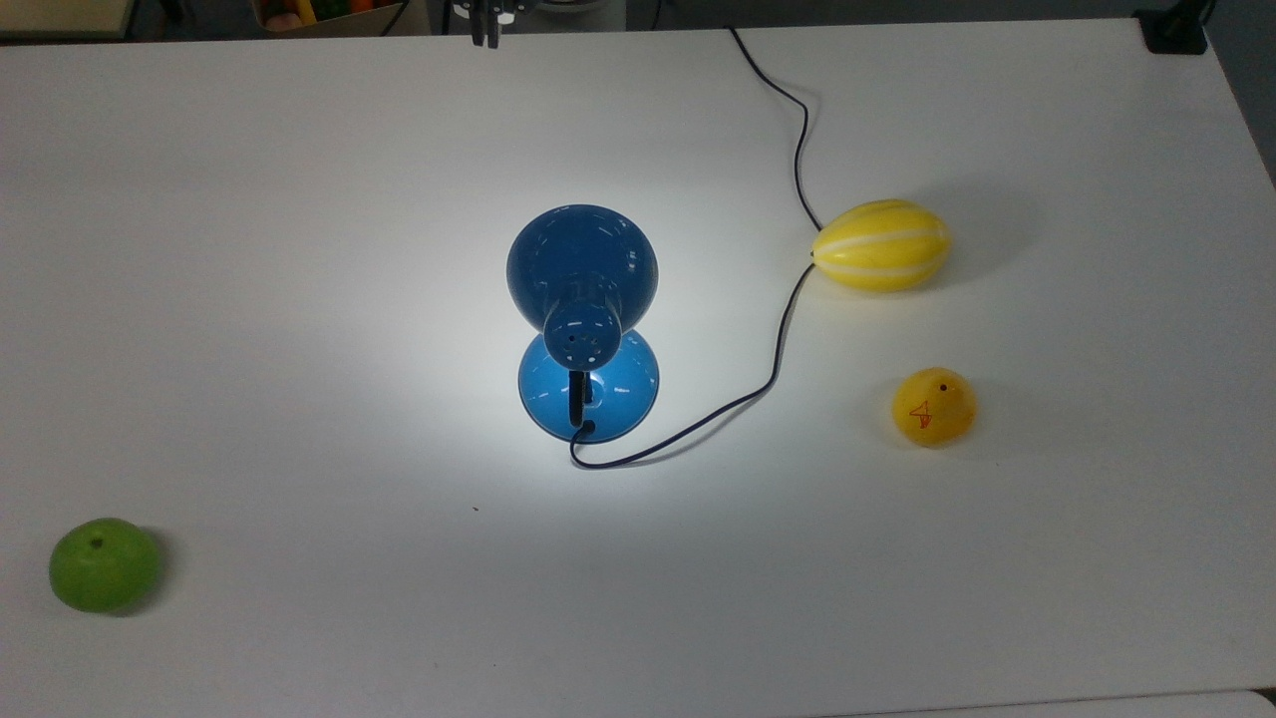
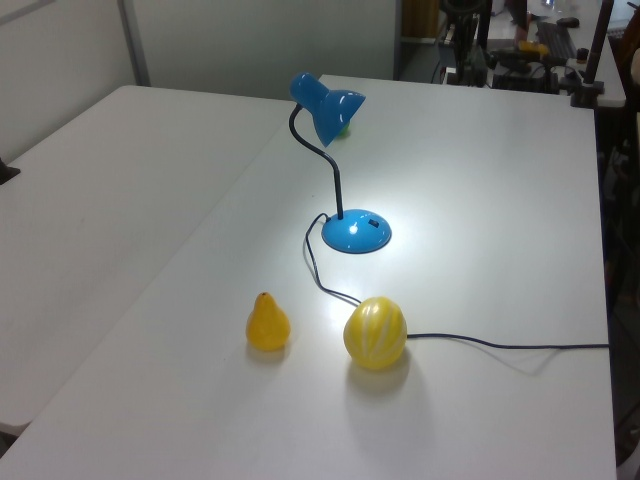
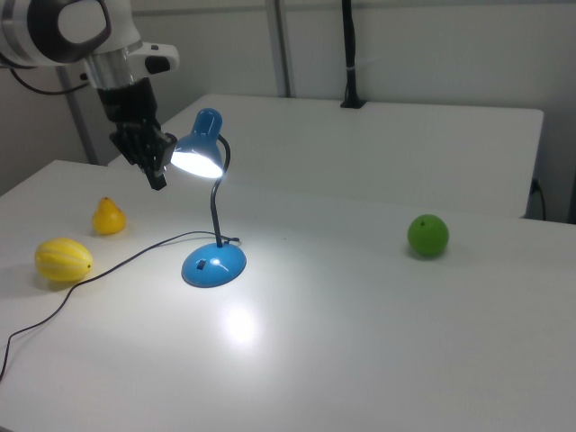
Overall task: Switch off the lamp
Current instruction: 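Move the gripper down toward the blue lamp's round base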
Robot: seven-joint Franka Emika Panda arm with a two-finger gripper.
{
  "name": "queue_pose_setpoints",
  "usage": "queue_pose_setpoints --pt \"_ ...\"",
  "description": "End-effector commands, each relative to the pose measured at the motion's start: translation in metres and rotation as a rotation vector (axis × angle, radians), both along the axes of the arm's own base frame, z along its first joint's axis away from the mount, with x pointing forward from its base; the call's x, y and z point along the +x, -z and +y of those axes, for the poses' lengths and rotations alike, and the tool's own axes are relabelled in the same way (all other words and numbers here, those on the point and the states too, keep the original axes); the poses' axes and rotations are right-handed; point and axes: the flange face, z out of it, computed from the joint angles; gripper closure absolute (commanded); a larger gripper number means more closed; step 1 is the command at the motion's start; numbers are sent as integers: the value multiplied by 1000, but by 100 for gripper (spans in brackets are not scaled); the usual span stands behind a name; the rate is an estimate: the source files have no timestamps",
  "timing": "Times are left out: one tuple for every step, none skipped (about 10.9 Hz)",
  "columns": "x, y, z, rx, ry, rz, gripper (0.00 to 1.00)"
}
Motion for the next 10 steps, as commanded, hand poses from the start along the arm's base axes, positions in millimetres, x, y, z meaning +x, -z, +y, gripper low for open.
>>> queue_pose_setpoints --pt "-2 -1 1 17 -20 19 100" --pt "-2 -1 1 17 -20 18 100" --pt "-1 1 1 17 -20 21 100" --pt "-1 3 1 16 -20 24 100" --pt "0 4 1 16 -20 25 100" --pt "0 10 1 14 -20 36 100" --pt "0 18 3 12 -25 45 100" --pt "-1 33 7 11 -32 63 100" --pt "1 45 11 11 -40 61 100" --pt "0 57 11 11 -41 70 100"
